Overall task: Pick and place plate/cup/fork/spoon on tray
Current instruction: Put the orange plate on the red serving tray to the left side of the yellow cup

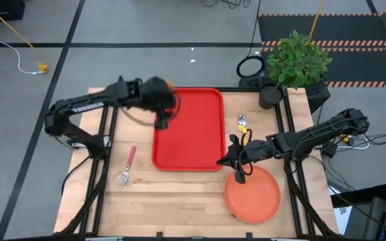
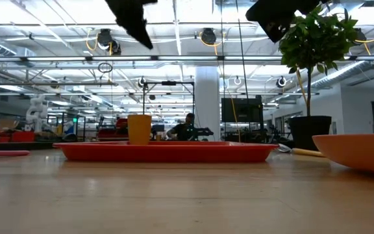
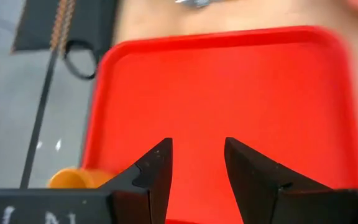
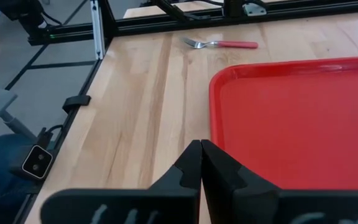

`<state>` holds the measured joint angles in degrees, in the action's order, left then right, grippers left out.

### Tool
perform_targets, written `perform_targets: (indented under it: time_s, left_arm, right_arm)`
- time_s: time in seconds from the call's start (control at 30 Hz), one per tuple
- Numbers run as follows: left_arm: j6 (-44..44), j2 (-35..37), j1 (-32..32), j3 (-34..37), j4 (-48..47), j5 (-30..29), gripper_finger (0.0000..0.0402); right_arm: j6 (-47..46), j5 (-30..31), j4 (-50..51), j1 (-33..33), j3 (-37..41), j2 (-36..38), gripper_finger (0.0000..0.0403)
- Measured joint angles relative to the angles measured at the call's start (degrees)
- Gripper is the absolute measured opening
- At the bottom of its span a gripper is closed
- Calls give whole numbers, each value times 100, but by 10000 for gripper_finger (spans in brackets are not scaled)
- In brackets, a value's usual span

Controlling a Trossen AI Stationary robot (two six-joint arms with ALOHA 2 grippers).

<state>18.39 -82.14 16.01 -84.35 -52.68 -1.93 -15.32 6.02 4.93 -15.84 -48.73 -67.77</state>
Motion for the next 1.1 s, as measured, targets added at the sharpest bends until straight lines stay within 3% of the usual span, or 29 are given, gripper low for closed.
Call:
perform_targets:
  time_s: [0.2, 0.4, 0.67, 0.8, 1.1]
  left_arm:
    - [-453, 171, -1247, 231, 12, -162, 150]
    - [-1371, 172, -2416, 644, 97, -917, 150]
    - [-2512, 170, -3800, 1084, 878, -1827, 150]
    - [-2610, 172, -4230, 1194, 1609, -2195, 150]
    - [-2483, 172, -4555, 1232, 3061, -2219, 150]
  right_arm:
    - [-8, -2, 1, -2, 0, 0, 0]
    - [-68, -4, -2, -32, 0, -23, 0]
    - [-312, -22, 22, -474, 0, -155, 0]
    - [-537, -21, 54, -828, 0, -140, 0]
    - [-1670, 123, 1020, -1553, -210, -111, 0]
